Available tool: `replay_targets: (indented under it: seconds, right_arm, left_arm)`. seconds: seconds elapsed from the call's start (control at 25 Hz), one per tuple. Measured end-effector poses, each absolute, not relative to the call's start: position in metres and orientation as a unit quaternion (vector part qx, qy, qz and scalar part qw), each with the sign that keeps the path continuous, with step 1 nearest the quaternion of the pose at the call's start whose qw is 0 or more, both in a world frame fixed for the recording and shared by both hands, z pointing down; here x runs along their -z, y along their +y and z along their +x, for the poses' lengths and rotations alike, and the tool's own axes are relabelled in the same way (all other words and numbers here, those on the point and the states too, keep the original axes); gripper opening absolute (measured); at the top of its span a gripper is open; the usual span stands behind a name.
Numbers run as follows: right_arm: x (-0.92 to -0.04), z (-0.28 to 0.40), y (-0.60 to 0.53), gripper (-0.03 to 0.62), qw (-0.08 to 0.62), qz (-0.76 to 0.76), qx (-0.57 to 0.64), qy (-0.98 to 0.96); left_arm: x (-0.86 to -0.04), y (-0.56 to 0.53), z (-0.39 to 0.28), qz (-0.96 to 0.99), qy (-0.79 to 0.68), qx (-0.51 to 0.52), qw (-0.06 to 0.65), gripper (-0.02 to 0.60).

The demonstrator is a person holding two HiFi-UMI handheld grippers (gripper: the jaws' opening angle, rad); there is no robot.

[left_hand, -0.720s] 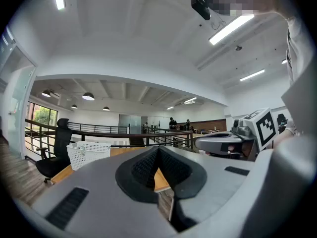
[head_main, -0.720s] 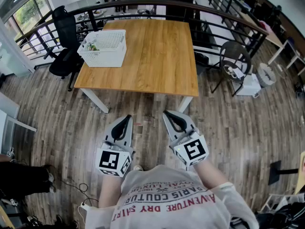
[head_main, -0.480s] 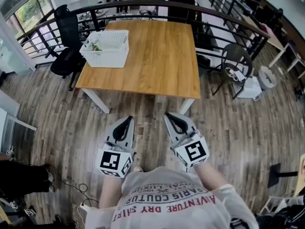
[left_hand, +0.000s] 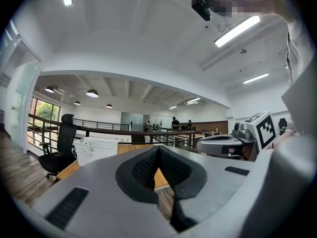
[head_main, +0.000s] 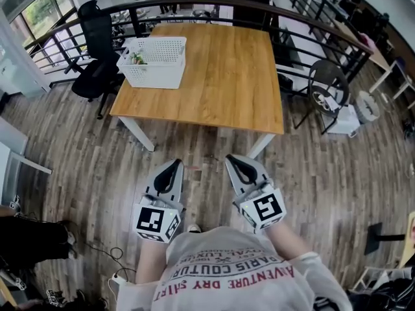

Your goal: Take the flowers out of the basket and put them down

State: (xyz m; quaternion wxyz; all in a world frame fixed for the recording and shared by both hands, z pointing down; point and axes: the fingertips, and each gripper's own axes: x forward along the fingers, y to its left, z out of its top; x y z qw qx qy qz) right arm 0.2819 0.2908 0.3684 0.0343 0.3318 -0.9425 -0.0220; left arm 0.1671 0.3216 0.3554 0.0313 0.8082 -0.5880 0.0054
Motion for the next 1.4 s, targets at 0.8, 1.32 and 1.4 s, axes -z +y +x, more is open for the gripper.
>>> replay_targets:
  seconds: [0.8,1.32,1.4]
  right_arm:
    - [-0.407,0.064,0.246,0.029,0.053,0.271,0.003,-0.961]
    - [-0.419,-0.065,0.048,0.029,0.063,0.232,0.006,-0.971]
    - [-0.418,-0.079,0.017,0.029,0.062,0.231,0.003,-0.971]
  left_arm:
    - [-0.399,0.318,-0.056,0.743,-0.666,-0.012,0.066,0.026]
    - [-0.394,0.137,-0.176,0.713,-0.698,-0.03,0.06,0.026]
    - [-0.392,0.105,-0.189,0.714,-0.696,-0.012,0.067,0.026]
